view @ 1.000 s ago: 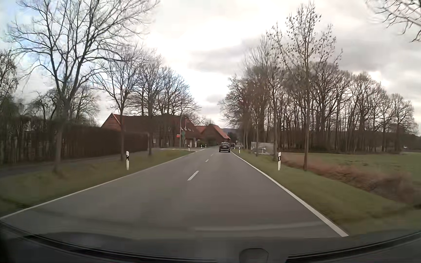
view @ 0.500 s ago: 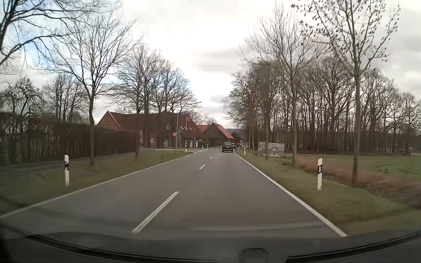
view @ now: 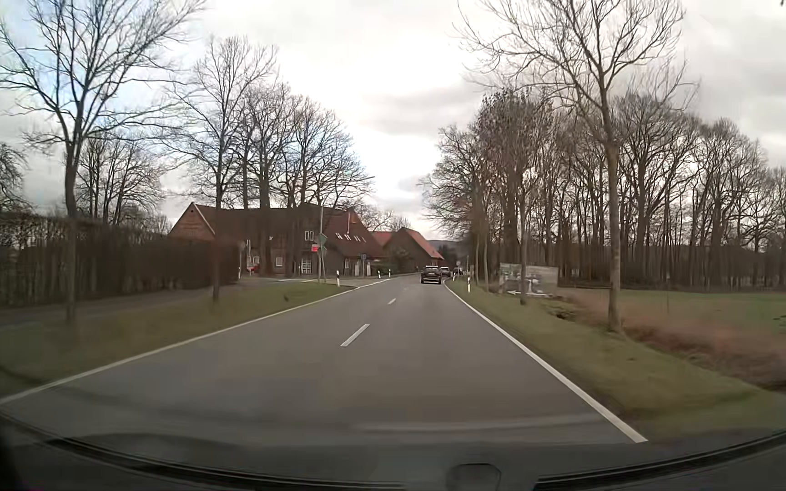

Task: Follow the waypoints while adhering to traffic rules and regulations

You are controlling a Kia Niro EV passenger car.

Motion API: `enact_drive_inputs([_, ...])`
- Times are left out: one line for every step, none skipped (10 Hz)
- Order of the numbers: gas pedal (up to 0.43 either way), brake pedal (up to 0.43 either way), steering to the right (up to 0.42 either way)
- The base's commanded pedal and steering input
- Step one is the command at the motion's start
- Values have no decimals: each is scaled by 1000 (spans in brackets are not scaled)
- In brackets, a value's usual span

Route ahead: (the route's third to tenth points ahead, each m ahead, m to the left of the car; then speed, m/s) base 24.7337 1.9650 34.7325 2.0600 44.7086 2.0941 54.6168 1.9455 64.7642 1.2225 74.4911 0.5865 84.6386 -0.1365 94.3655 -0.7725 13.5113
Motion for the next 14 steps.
enact_drive_inputs([110, 0, -4])
enact_drive_inputs([110, 0, -4])
enact_drive_inputs([118, 0, -2])
enact_drive_inputs([138, 0, 0])
enact_drive_inputs([150, 0, 1])
enact_drive_inputs([157, 0, 2])
enact_drive_inputs([157, 0, 3])
enact_drive_inputs([157, 0, 3])
enact_drive_inputs([157, 0, 3])
enact_drive_inputs([157, 0, 3])
enact_drive_inputs([157, 0, 5])
enact_drive_inputs([157, 0, 5])
enact_drive_inputs([157, 0, 5])
enact_drive_inputs([157, 0, 5])
